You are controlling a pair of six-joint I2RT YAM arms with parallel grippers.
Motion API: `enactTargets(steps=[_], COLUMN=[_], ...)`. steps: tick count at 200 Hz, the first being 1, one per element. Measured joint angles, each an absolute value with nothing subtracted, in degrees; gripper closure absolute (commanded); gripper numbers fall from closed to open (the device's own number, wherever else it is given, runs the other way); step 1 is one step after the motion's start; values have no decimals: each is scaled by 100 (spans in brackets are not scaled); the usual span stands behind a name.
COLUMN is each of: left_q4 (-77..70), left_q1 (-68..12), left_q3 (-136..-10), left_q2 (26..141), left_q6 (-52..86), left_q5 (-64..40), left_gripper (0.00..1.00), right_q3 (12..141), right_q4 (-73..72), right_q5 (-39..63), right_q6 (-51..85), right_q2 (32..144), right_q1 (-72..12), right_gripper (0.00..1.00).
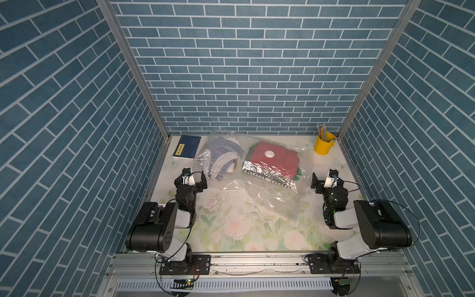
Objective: Take the tank top out of the vacuum bag
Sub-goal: Adjust the vacuum bag at the center of the board.
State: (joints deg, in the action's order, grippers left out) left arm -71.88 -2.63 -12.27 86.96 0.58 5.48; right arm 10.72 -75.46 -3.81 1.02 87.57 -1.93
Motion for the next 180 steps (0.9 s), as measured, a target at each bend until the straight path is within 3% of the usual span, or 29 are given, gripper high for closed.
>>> enactTargets(steps=[180], left_q4=[-6910], left_q1=[-281], left_q3=[-1240], left_q2=[8431], left_q6=[45], left_q5=[554], left_gripper=[0], right_q3=[1059], right_q4=[-7459], right_q5=[-423], right_q6=[102], right_q2=[8604], right_q1=[-193], right_gripper=[0])
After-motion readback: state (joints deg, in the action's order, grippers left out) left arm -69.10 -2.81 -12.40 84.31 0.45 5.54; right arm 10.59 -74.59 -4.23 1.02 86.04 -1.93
